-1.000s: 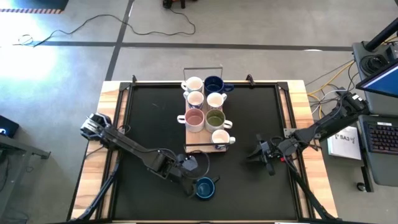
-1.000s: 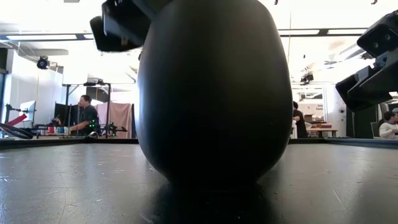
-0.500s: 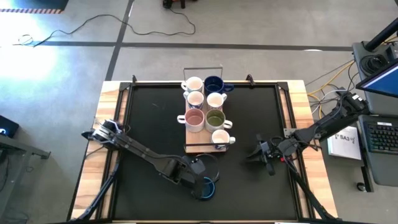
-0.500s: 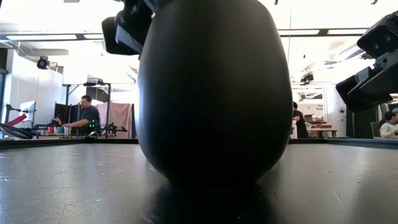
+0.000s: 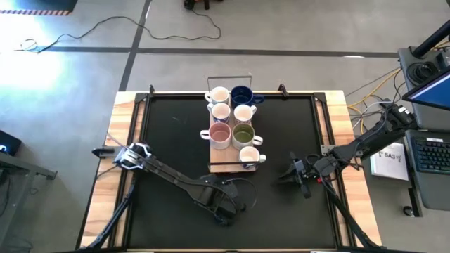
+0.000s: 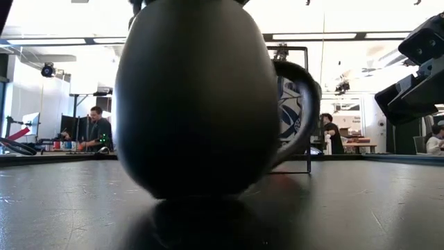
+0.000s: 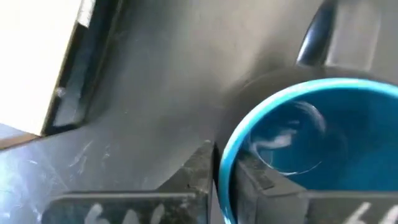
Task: Place coffee mugs
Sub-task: Put the black mug on the shelf
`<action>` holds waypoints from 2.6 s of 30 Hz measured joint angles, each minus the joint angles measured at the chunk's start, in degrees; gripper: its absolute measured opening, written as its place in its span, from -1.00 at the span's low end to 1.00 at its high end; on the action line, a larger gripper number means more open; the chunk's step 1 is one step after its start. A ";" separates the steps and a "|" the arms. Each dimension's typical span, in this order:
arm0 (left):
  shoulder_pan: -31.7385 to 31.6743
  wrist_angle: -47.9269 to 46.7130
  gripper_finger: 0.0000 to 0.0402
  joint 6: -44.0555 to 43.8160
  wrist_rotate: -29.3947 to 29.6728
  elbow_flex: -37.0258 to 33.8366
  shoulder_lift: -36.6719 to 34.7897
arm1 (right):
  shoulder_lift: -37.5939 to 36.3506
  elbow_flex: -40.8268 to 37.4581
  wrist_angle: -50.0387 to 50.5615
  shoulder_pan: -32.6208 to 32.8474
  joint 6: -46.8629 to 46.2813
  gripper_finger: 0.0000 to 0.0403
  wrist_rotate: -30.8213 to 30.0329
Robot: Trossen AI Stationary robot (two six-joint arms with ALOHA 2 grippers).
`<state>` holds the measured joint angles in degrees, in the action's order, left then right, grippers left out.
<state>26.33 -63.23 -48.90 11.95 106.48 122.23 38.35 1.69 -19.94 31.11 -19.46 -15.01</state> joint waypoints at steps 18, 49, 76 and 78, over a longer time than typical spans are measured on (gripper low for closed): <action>3.22 -18.70 -0.95 -10.86 3.98 -3.48 -5.10 | 0.02 0.00 -0.02 -0.01 0.00 -0.63 -0.01; -2.17 -8.58 -0.88 -48.72 5.68 -44.04 -33.75 | 0.04 0.00 -0.02 0.00 0.00 -0.63 0.01; -10.91 -4.29 -0.51 -61.75 5.67 -42.40 -32.86 | 0.07 0.00 -0.04 0.00 0.00 -0.63 0.00; -10.89 -4.47 -0.42 -61.75 5.68 -41.78 -32.97 | 0.07 0.00 -0.03 0.00 0.00 -0.63 -0.01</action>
<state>15.44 -67.71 -110.65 17.63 64.69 89.26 38.41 1.69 -19.97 31.11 -19.46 -15.03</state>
